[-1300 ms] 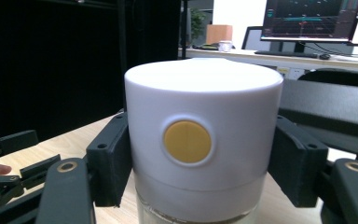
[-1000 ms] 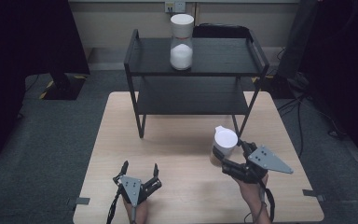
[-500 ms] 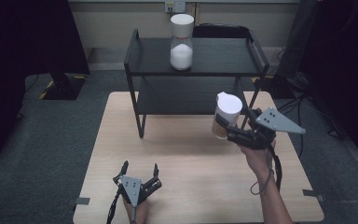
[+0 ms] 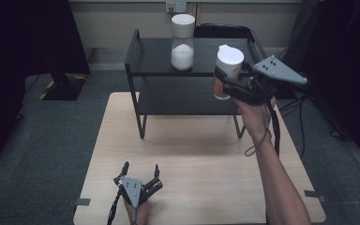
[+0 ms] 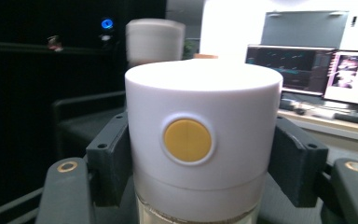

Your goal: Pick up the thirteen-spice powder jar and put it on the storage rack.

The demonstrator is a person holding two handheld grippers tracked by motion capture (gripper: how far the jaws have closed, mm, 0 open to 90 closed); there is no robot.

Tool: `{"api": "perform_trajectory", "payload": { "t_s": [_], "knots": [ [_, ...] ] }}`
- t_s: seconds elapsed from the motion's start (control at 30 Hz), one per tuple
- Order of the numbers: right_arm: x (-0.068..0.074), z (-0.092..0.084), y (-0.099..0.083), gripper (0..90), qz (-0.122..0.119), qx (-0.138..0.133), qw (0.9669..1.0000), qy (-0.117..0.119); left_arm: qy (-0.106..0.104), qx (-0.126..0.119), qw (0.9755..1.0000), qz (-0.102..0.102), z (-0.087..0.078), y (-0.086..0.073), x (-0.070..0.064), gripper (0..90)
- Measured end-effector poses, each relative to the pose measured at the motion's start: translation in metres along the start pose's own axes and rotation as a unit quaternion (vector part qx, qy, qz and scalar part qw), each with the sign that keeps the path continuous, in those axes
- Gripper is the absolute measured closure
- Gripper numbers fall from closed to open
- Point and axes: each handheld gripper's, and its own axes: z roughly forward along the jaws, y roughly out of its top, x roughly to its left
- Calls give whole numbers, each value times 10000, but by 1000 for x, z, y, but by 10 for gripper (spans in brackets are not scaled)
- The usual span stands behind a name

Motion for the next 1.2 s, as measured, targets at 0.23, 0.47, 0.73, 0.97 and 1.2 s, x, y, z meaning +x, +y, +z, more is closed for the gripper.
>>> {"api": "perform_trajectory", "payload": {
  "t_s": [0.23, 0.47, 0.73, 0.97, 1.2],
  "knots": [
    [10, 36, 18, 299, 192, -17, 9983, -558, -1, 2, 10000, 1, 0, 0, 0, 0],
    [17, 68, 23, 299, 73, 73, 9958, -908, -2, 2, 10000, 3, 0, 0, 0, 0],
    [13, 85, 18, 298, 314, 75, 9933, -1107, -5, 1, 10000, 3, 0, 0, 0, 0],
    [9, 89, 22, 297, 272, 194, 9942, -1021, -4, -1, 10000, 0, 0, 0, 0, 0],
    [11, 91, 19, 297, 256, 155, 9940, -1048, -3, -1, 10000, 1, 0, 0, 0, 0]
  ]
}}
